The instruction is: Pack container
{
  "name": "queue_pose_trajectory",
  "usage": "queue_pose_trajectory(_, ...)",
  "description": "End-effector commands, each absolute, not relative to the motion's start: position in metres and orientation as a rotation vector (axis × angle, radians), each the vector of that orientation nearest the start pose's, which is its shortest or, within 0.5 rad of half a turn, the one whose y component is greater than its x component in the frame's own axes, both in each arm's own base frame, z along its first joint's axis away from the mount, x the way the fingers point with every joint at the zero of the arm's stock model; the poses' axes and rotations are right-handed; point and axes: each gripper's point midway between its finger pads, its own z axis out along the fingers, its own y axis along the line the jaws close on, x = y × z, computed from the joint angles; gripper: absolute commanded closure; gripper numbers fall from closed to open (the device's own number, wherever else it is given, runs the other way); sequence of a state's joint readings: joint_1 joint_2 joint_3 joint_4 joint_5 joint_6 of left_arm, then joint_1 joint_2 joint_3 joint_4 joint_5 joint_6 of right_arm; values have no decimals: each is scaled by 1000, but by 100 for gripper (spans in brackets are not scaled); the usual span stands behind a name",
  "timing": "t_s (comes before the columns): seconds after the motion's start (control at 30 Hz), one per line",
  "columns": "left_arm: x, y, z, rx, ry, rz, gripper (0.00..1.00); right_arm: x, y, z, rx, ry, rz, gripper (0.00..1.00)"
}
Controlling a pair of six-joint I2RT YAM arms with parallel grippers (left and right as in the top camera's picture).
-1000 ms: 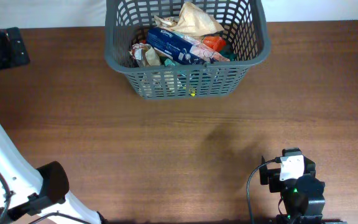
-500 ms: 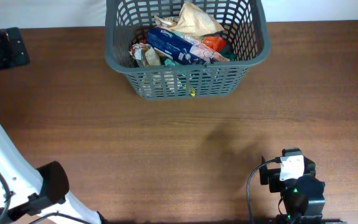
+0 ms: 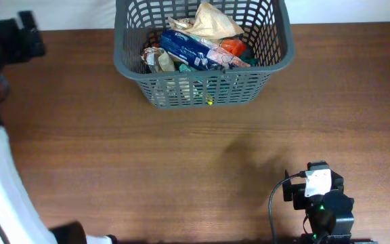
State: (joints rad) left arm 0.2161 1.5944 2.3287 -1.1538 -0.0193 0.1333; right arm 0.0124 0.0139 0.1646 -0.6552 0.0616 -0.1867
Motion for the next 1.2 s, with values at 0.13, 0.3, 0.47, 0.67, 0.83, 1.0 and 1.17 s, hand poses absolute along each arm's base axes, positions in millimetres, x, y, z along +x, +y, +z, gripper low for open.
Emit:
queue_pose_trajectory(0.13, 358, 9, 503, 87, 1774, 127, 1, 205, -8, 93, -161, 2067, -165, 1)
queue_pose_trajectory(0.3, 321, 5, 486, 93, 1705, 119, 1, 205, -8, 93, -161, 2067, -165, 1)
queue_pose_trajectory(0.47, 288, 5, 450, 91, 1676, 120, 1, 205, -8, 93, -161, 2067, -165, 1)
queue_pose_trajectory(0.67, 260, 5, 389, 89, 1691, 124, 1, 205, -8, 93, -161, 2067, -165, 1)
queue_pose_trajectory(0.83, 254, 5, 343, 89, 1688, 123, 1, 205, -8, 93, -161, 2067, -165, 1)
queue_pose_trajectory(1.0, 252, 5, 302, 89, 1652, 121, 1, 205, -8, 93, -161, 2067, -165, 1)
queue_pose_trajectory(1.17, 245, 5, 275, 85, 1595, 123, 1, 205, -8, 93, -161, 2067, -165, 1)
